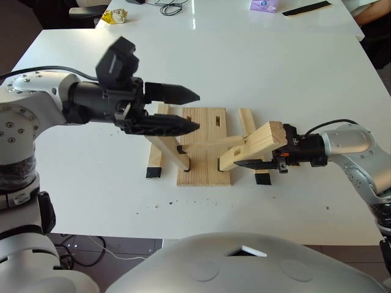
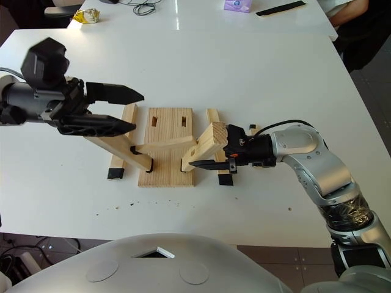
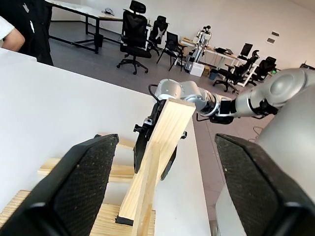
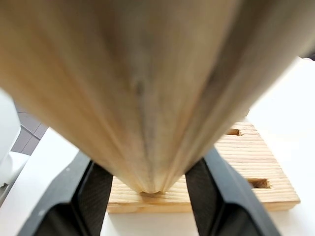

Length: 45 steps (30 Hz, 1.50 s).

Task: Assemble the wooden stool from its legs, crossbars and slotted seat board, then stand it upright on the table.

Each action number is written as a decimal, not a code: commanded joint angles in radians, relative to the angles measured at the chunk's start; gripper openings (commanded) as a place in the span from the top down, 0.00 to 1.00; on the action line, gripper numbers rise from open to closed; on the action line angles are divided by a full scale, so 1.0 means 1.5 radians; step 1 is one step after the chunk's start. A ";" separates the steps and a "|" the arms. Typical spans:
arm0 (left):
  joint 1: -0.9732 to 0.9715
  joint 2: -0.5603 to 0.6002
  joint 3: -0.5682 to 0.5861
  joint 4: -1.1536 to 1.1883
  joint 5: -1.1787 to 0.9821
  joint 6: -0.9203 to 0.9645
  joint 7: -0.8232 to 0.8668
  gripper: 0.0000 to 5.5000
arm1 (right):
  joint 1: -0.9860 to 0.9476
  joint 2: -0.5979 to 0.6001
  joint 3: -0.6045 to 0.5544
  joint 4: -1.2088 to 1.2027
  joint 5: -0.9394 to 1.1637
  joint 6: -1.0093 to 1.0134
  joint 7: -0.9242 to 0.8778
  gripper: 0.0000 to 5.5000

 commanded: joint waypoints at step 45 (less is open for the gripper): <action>-0.239 -0.094 -0.172 0.124 0.223 -0.135 -0.118 0.43 | 0.009 0.005 0.039 0.031 -0.040 0.032 0.003 0.63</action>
